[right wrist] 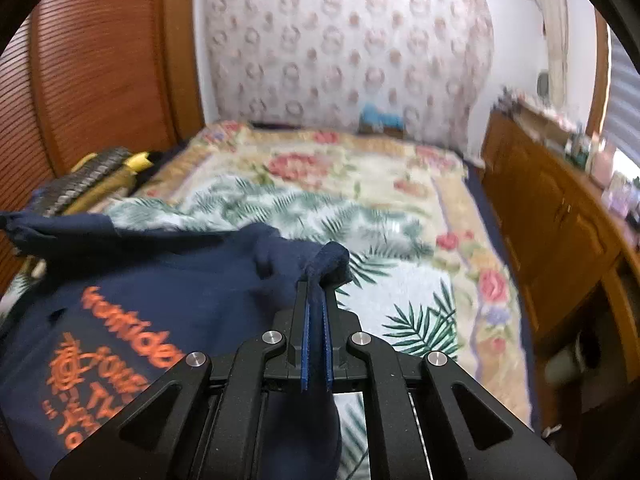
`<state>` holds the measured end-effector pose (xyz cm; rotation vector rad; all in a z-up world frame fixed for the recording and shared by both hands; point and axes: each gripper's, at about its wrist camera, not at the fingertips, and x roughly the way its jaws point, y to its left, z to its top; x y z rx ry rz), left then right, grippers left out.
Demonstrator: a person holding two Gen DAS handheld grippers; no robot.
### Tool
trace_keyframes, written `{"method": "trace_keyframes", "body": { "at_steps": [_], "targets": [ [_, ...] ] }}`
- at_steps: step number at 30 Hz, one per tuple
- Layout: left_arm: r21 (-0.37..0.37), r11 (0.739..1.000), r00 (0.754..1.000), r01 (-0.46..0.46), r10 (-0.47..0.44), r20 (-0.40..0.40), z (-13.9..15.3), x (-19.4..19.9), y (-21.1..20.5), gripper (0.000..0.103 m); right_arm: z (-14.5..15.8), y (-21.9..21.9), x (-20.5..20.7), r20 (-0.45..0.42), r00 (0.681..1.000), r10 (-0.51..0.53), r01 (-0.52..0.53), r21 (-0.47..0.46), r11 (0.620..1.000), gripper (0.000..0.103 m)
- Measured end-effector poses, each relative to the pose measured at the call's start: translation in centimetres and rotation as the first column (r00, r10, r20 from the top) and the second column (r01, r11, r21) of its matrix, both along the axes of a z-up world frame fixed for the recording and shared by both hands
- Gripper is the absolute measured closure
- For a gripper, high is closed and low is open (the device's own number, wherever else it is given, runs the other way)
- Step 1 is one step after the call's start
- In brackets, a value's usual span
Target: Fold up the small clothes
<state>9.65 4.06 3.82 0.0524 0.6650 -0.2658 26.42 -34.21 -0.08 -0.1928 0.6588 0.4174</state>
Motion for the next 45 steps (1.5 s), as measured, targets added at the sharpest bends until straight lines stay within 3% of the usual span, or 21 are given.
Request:
{"method": "trace_keyframes", "body": {
  "at_steps": [7,15,20,27,30,34,35,38,39,41,45],
  "targets": [
    [-0.019,0.999,0.999,-0.032,0.033,0.043,-0.3,-6.2,1.2,0.102,3.4,-0.8,-8.6,0.110,0.994,0.013,-0.013,-0.001,1.000,0.101],
    [-0.090,0.990,0.994,-0.105,0.106,0.015,-3.0,-12.6,4.1,0.102,2.2,-3.4,-17.2,0.114,0.993,0.014,-0.013,-0.006,1.000,0.101],
    [-0.113,0.986,0.992,-0.122,0.125,0.028,-3.3,-14.4,4.7,0.102,1.6,-4.9,-20.1,0.105,0.994,-0.009,0.008,0.018,1.000,0.101],
    [-0.131,0.984,0.988,-0.124,0.135,0.080,-1.0,-18.0,4.8,0.102,3.0,-6.0,-22.9,0.120,0.993,0.003,-0.002,-0.009,1.000,0.101],
    [-0.108,0.985,0.987,-0.138,0.145,0.064,-0.8,-18.9,4.8,0.102,3.1,-7.2,-24.3,0.099,0.995,0.006,-0.006,-0.004,1.000,0.101],
    [-0.096,0.982,0.986,-0.163,0.164,0.002,-2.2,-18.7,5.0,0.099,0.8,-7.8,-25.6,0.007,1.000,0.027,-0.027,-0.015,1.000,0.100],
    [-0.082,0.981,0.985,-0.175,0.175,-0.008,-2.7,-18.4,5.0,0.099,0.2,-7.8,-25.6,-0.005,1.000,0.027,-0.027,-0.023,0.999,0.094],
    [-0.066,0.980,0.982,-0.189,0.189,-0.016,-3.3,-17.9,5.2,0.092,-0.8,-8.3,-25.2,-0.021,1.000,0.010,-0.010,-0.014,1.000,0.087],
    [-0.069,0.980,0.983,-0.186,0.185,-0.023,-3.5,-17.6,5.3,0.082,-0.8,-8.4,-24.9,-0.019,1.000,-0.003,0.003,-0.009,1.000,0.079],
    [-0.069,0.981,0.983,-0.180,0.179,-0.028,-3.7,-16.8,5.4,0.076,-1.0,-8.5,-24.1,-0.007,1.000,-0.023,0.023,-0.013,1.000,0.069],
    [-0.068,0.983,0.985,-0.170,0.167,-0.051,-4.4,-15.2,5.2,0.064,-1.5,-7.6,-21.9,-0.005,1.000,-0.027,0.027,-0.019,0.999,0.067]
  ]
}}
